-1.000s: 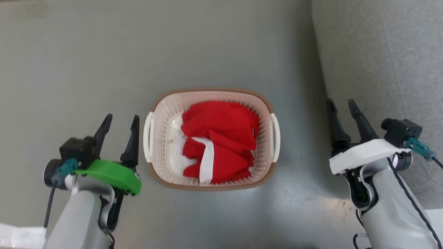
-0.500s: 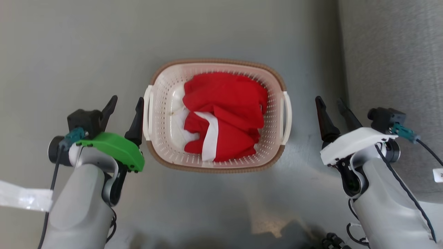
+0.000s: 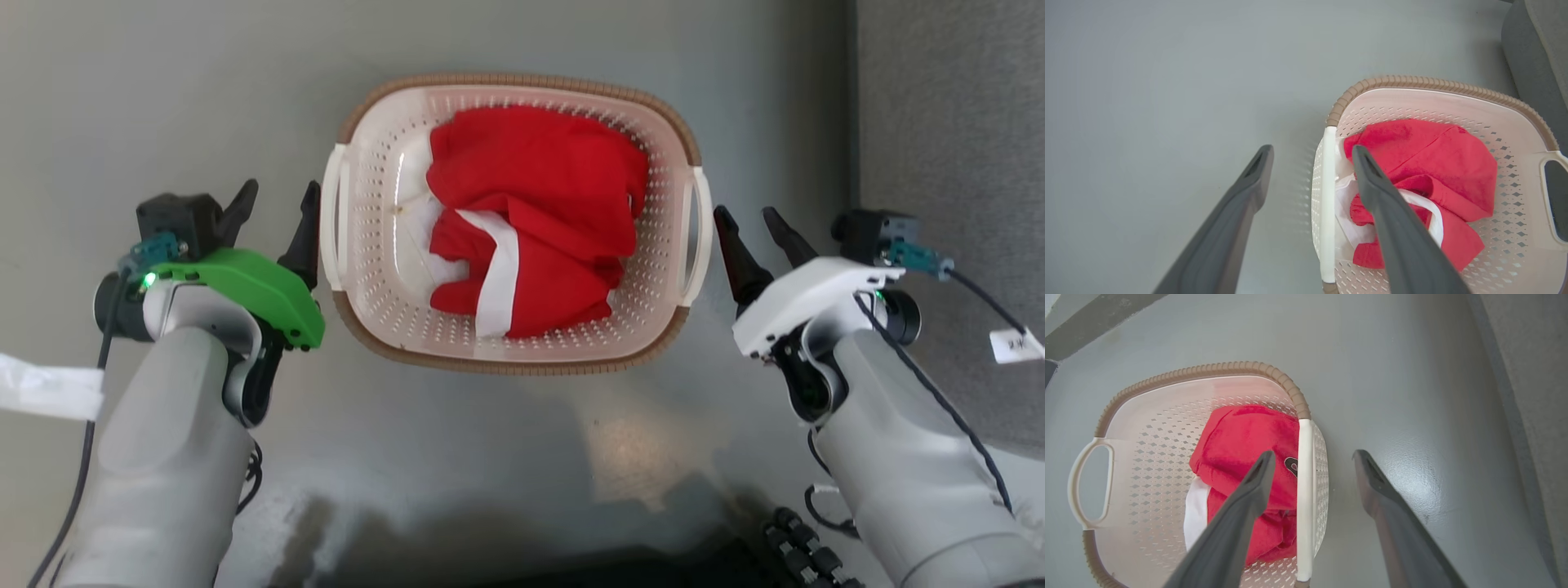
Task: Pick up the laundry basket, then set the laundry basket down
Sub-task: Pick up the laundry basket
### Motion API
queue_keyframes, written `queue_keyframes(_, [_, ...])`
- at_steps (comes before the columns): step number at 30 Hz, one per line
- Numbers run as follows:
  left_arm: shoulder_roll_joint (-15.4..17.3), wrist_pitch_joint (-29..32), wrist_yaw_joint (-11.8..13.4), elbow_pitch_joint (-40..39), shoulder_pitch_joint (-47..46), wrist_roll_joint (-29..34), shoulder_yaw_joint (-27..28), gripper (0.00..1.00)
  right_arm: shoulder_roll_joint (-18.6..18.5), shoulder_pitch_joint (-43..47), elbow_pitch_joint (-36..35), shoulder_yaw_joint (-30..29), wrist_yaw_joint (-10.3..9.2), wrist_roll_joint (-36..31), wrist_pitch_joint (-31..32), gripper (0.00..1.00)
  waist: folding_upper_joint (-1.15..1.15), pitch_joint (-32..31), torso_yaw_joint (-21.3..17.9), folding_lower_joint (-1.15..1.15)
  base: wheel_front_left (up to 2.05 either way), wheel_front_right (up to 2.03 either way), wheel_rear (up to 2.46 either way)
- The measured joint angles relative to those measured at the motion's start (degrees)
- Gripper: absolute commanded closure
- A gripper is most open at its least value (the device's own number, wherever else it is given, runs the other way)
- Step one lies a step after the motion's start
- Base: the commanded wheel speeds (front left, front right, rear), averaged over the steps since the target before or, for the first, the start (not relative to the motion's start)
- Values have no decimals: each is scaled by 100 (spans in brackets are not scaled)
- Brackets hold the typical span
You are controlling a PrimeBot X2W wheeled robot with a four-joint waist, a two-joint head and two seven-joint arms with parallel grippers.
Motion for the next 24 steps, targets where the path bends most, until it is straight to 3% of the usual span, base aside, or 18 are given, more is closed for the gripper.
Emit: queue_keyframes(24, [-23,319,-1,891,-936,-424,-791,0,16,-1166,1005,667,5,339,124,0,0,1054,-94,0,0,0,0])
